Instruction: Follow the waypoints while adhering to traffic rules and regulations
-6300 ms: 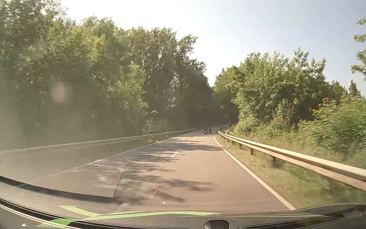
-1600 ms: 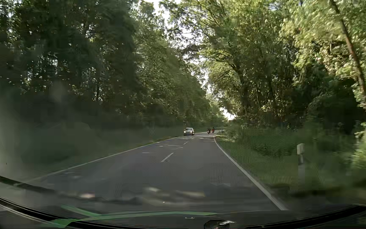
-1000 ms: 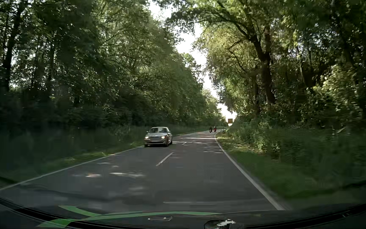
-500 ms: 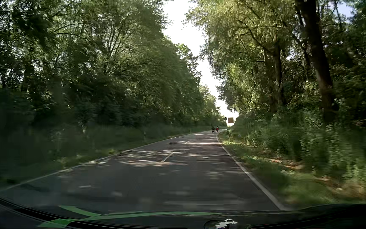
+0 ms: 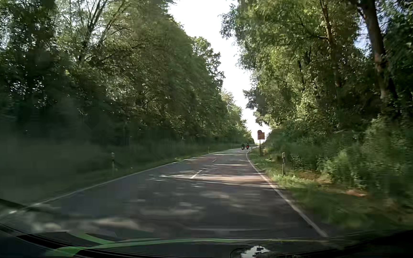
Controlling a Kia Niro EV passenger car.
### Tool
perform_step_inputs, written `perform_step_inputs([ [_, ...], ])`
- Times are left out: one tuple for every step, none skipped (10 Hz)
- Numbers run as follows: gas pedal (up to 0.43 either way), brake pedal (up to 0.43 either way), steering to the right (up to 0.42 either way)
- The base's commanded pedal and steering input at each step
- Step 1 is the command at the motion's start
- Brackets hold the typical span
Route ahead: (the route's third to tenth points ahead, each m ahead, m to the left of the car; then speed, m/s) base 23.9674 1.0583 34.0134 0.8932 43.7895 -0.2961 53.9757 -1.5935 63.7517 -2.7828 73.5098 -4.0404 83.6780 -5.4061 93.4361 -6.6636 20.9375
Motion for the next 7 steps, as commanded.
perform_step_inputs([
  [0.138, 0.000, 0.008],
  [0.138, 0.000, 0.008],
  [0.138, 0.000, 0.008],
  [0.138, 0.000, 0.009],
  [0.130, 0.000, 0.009],
  [0.130, 0.000, 0.010],
  [0.130, 0.000, 0.011],
])
